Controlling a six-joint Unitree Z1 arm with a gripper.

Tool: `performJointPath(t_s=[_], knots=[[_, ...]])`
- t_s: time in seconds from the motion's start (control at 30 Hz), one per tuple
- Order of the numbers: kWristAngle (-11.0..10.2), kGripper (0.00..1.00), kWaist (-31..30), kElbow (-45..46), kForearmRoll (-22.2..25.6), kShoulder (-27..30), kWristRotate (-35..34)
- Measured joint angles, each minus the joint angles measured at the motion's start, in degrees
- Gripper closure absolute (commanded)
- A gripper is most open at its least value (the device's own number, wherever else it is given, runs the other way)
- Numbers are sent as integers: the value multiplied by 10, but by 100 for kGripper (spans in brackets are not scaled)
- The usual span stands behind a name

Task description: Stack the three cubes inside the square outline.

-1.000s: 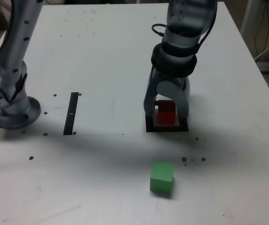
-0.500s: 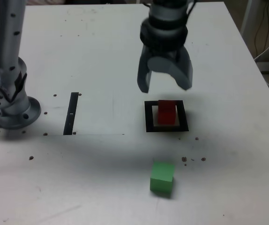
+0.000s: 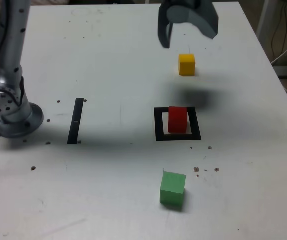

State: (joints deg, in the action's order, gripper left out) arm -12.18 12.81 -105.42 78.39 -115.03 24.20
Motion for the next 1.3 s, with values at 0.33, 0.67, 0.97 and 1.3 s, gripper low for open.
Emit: performJointPath(t_s=[0.33, 0.67, 0.97, 1.3], knots=[[11, 6, 68, -44, 10, -73, 44], [25, 11, 76, -35, 2, -123, 45], [31, 17, 76, -37, -25, -152, 45], [30, 39, 76, -38, -30, -163, 25]])
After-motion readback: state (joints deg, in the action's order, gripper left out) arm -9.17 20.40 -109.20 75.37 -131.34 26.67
